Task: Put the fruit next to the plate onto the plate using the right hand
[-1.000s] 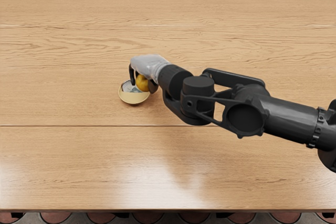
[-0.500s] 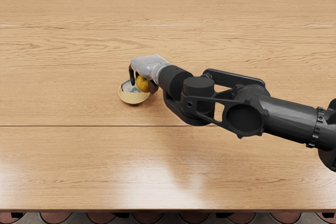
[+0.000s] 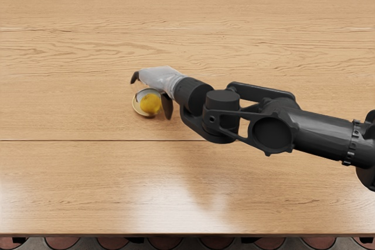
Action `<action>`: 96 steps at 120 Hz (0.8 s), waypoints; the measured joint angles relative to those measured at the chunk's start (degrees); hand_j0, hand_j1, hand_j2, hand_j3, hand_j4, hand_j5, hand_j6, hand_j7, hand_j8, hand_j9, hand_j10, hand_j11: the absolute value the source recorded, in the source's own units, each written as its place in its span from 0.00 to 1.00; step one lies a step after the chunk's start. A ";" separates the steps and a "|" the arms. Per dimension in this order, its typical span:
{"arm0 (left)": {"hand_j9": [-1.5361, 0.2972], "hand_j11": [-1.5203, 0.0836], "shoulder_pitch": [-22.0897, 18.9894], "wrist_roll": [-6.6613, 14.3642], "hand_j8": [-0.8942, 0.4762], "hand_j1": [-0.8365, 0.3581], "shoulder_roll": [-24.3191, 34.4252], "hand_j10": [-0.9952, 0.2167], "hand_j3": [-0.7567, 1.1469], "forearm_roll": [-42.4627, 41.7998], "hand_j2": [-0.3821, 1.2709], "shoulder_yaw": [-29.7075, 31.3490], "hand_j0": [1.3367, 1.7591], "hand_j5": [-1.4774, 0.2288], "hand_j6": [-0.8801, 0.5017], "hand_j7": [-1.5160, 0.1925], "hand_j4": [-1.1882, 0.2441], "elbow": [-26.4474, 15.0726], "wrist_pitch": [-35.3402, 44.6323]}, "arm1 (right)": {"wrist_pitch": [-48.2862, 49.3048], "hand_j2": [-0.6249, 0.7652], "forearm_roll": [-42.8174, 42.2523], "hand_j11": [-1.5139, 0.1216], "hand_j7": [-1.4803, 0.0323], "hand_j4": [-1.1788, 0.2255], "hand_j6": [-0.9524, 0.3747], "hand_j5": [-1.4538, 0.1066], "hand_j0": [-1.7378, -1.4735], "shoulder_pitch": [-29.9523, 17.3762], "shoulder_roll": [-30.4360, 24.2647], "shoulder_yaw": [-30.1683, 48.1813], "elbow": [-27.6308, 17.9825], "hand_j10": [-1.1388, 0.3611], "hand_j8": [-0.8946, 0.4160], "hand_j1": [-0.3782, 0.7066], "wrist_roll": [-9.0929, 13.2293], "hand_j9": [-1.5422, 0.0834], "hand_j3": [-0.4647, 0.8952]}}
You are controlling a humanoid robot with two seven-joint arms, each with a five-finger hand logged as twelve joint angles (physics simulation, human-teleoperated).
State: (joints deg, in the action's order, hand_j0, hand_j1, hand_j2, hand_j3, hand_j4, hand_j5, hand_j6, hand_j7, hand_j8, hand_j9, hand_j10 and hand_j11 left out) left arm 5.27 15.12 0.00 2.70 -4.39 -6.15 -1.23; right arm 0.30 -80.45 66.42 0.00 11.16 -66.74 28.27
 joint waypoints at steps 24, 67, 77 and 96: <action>0.83 0.94 0.00 0.00 0.64 0.98 0.00 0.81 0.40 0.00 0.23 0.00 0.76 0.85 0.62 0.88 0.82 0.00 0.00 | -0.20 0.46 1.27 0.85 0.90 0.77 0.67 0.86 0.30 -0.10 0.00 0.01 0.10 0.70 0.63 0.10 -0.07 0.87 0.34; 0.83 0.94 0.00 0.00 0.64 0.98 0.00 0.81 0.40 -0.02 0.23 0.01 0.76 0.85 0.62 0.88 0.82 0.00 0.00 | 7.57 0.45 12.17 0.91 0.97 0.83 0.71 0.92 0.30 -1.37 -11.76 7.87 -14.42 0.75 0.67 0.04 -7.49 0.94 0.34; 0.83 0.94 0.00 0.00 0.64 0.98 0.00 0.81 0.40 0.00 0.23 0.00 0.76 0.85 0.62 0.88 0.82 0.00 0.00 | 12.39 0.45 14.69 0.92 0.97 0.83 0.71 0.92 0.30 -2.54 -17.39 10.66 -15.95 0.75 0.68 0.04 -10.89 0.94 0.34; 0.83 0.94 0.00 0.00 0.64 0.98 0.00 0.81 0.40 0.00 0.23 0.00 0.76 0.85 0.62 0.88 0.82 0.00 0.00 | 22.36 0.45 19.52 0.92 0.97 0.84 0.71 0.93 0.30 -5.06 -27.74 14.42 -16.99 0.76 0.68 0.03 -17.74 0.94 0.34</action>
State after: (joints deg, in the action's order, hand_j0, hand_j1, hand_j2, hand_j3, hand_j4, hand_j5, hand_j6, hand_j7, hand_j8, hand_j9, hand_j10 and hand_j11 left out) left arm 5.27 15.12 0.00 2.70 -4.39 -6.15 -1.23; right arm 22.65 -60.93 61.36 -27.75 25.58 -83.73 10.53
